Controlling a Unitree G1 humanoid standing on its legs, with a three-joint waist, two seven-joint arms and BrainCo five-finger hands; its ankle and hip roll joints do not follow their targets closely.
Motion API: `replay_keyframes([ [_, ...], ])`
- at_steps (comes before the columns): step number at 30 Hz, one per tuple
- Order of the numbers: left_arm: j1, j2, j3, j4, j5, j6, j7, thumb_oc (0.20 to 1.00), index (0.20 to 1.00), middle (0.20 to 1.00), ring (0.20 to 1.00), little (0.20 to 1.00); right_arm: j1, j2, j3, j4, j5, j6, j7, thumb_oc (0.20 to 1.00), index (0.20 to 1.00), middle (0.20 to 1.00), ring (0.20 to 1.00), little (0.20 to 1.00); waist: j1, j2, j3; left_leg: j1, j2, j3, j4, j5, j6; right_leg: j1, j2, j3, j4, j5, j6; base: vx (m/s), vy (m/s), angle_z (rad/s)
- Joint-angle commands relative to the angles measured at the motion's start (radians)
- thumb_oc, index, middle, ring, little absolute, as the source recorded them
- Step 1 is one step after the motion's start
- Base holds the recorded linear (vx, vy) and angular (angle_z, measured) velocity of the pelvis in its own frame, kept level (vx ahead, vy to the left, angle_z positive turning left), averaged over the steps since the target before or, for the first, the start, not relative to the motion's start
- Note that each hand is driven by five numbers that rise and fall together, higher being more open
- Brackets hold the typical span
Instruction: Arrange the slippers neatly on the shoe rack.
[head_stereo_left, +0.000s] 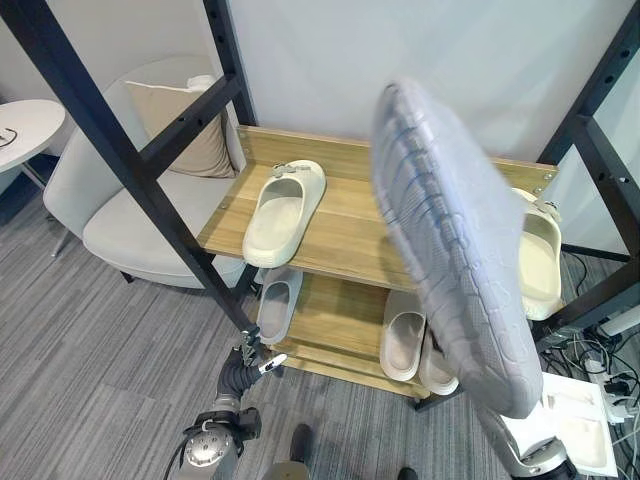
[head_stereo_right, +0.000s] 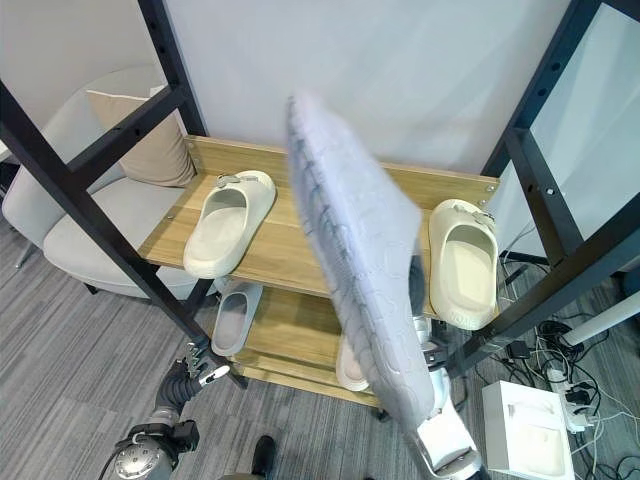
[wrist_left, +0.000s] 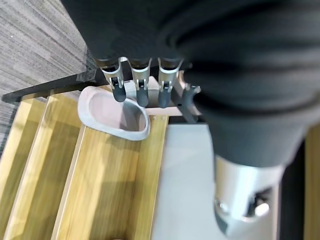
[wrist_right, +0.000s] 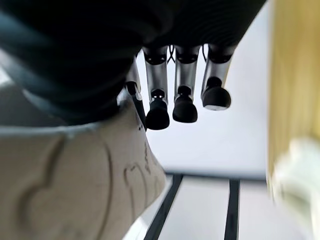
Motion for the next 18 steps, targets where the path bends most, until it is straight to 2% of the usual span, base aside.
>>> replay_keyframes([
  [1,-0.058,0.035,0.020,0.000,-0.003,-0.056,0.020,1.000,1.000,1.000,1.000,1.000,-0.114,-0.006,0.012,-0.048,0.140,-0.075,0.091,0.200,0.200,0.200,0.200,0.200,0.037,-0.025,0.013,0.101,0.037,0.006,0.000,-0.131,-0.008,0.028,-0.003,-0.010,0.017,-0.057,0.003,-0.03,-0.009,0.03],
  [4,-0.070,0.035,0.031,0.013,-0.011,-0.067,0.037,1.000,1.000,1.000,1.000,1.000,-0.160,0.004,0.093,-0.023,0.177,-0.057,0.136,0.200,0.200,0.200,0.200,0.200,0.051,-0.025,0.017,0.098,0.037,-0.003,0.000,-0.125,-0.012,0.030,-0.004,-0.023,0.023,-0.059,0.001,-0.04,-0.005,0.10],
  [6,-0.086,0.031,0.064,0.039,-0.018,-0.084,0.053,1.000,1.000,1.000,1.000,1.000,-0.177,-0.006,0.199,0.081,0.136,-0.009,0.202,0.200,0.200,0.200,0.200,0.200,0.077,-0.025,0.024,0.092,0.037,-0.027,0.000,-0.115,-0.018,0.036,-0.005,-0.050,0.030,-0.064,-0.004,-0.05,-0.015,0.25],
  [8,-0.087,0.031,0.072,0.041,-0.018,-0.086,0.054,1.000,1.000,1.000,1.000,1.000,-0.169,-0.014,0.212,0.109,0.105,0.001,0.215,0.200,0.200,0.200,0.200,0.200,0.080,-0.025,0.026,0.090,0.037,-0.035,0.000,-0.114,-0.019,0.037,-0.005,-0.055,0.032,-0.065,-0.004,-0.02,-0.010,0.23],
  [11,-0.094,0.026,0.094,0.050,-0.017,-0.096,0.059,1.000,1.000,1.000,1.000,1.000,-0.144,-0.040,0.248,0.218,-0.059,0.026,0.233,0.200,0.200,0.200,0.200,0.200,0.090,-0.024,0.033,0.084,0.036,-0.054,0.000,-0.110,-0.023,0.046,-0.007,-0.081,0.037,-0.072,-0.006,-0.01,-0.016,0.22],
  [12,-0.093,0.024,0.109,0.043,-0.014,-0.102,0.063,1.000,1.000,1.000,1.000,1.000,-0.115,-0.058,0.253,0.300,-0.163,0.039,0.231,0.200,0.200,0.200,0.200,0.200,0.097,-0.024,0.039,0.081,0.034,-0.067,0.000,-0.110,-0.025,0.050,-0.007,-0.095,0.040,-0.076,-0.007,-0.01,-0.011,0.33],
  [14,-0.092,0.022,0.113,0.041,-0.013,-0.102,0.069,1.000,1.000,1.000,1.000,1.000,-0.098,-0.057,0.254,0.333,-0.204,0.040,0.222,0.200,0.200,0.200,0.200,0.200,0.097,-0.023,0.042,0.080,0.034,-0.075,0.000,-0.109,-0.025,0.052,-0.007,-0.103,0.041,-0.078,-0.006,0.00,-0.002,0.27],
  [18,-0.099,0.021,0.115,0.033,0.002,-0.107,0.084,1.000,1.000,1.000,1.000,1.000,-0.044,-0.074,0.223,0.442,-0.382,0.056,0.157,0.200,0.200,0.200,0.200,0.200,0.101,-0.017,0.053,0.074,0.033,-0.102,0.000,-0.106,-0.027,0.058,-0.010,-0.130,0.051,-0.092,-0.007,0.00,0.000,0.12],
])
